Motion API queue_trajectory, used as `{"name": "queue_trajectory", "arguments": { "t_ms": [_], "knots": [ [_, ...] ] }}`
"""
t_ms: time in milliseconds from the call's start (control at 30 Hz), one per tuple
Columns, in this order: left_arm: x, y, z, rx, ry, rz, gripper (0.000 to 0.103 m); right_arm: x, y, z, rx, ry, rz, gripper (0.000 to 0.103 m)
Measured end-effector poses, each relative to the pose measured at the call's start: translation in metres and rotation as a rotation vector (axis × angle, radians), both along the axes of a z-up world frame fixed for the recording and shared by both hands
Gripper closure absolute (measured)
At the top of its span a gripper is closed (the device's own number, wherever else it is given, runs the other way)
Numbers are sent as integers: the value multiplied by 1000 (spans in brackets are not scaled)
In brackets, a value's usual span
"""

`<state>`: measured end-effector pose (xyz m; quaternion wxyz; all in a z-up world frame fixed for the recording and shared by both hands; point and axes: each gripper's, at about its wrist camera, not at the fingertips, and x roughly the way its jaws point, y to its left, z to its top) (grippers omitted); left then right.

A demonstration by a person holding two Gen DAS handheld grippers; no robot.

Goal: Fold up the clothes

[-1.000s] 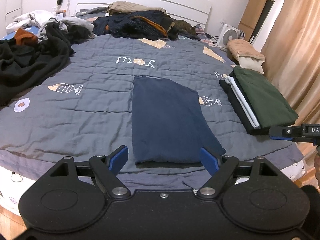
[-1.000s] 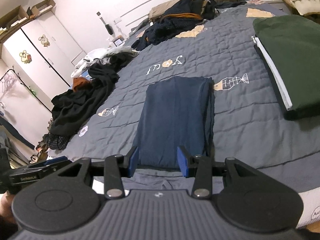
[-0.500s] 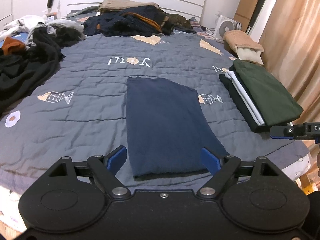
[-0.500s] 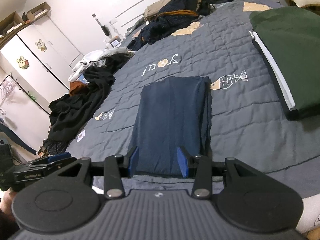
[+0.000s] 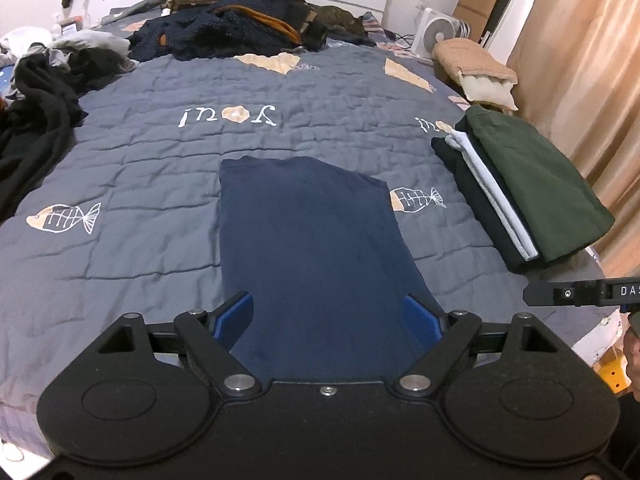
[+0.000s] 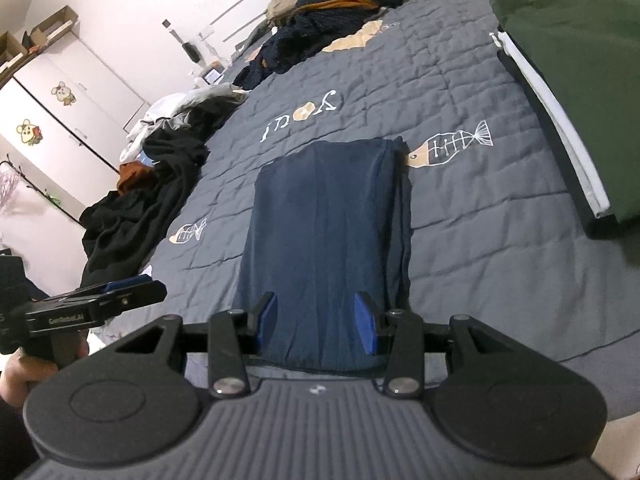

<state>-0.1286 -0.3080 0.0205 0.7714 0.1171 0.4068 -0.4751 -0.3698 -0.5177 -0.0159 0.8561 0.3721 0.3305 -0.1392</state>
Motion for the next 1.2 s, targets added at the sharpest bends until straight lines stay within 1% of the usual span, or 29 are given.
{"name": "queue_trajectory", "arguments": {
  "t_ms": [200, 367, 500, 667, 700, 733, 867, 933, 1033, 1200],
  "knots": [
    [10, 3, 6, -18, -10, 4, 22, 1, -9, -13, 19, -7, -8, 62],
    [20, 2, 6, -12, -14, -7, 22, 4, -19, -35, 86, 7, -5, 62],
    [27, 3, 0, -11, -10, -15, 22, 8, -22, -53, 118, 33, 1, 62],
    [35, 5, -14, -11, 21, -15, 22, 11, -25, -70, 140, 57, 17, 61],
    [37, 5, -17, -11, 26, -16, 22, 12, -26, -73, 145, 63, 22, 59],
    [39, 6, -20, -12, 32, -16, 22, 13, -26, -77, 150, 69, 27, 54],
    [48, 6, -32, -9, 56, -13, 22, 14, -31, -91, 174, 75, 30, 49],
    [52, 6, -37, -5, 66, -11, 22, 15, -35, -100, 195, 77, 23, 44],
    [58, 6, -45, 6, 77, -9, 22, 16, -41, -113, 251, 82, 21, 40],
    [70, 9, -56, 12, 99, 7, 22, 23, -49, -128, 360, 38, 57, 34]
  ]
}}
